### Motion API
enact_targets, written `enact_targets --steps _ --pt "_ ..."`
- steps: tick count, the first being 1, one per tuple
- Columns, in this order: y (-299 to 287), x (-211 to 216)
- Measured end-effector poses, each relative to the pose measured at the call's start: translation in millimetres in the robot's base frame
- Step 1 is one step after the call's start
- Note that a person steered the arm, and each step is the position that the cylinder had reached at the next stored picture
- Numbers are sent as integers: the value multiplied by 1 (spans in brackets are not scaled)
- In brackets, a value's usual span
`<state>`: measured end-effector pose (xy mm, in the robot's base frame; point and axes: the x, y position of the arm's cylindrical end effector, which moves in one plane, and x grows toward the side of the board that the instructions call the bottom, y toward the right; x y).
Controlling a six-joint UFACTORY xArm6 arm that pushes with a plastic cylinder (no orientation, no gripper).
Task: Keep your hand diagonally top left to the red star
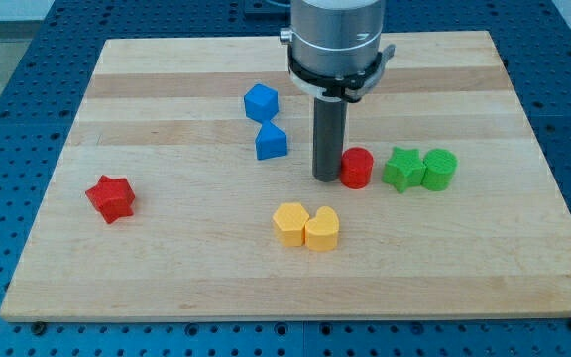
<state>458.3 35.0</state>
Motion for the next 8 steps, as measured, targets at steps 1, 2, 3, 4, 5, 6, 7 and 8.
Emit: enact_targets --steps 1,2,3,4,5,6,7,8 --pt "9 0" --pt "9 1" --pt "5 3" --pt "-36 3" --pt "-89 1" --pt "-137 -8" --pt "-180 -16" --pt "-232 -16"
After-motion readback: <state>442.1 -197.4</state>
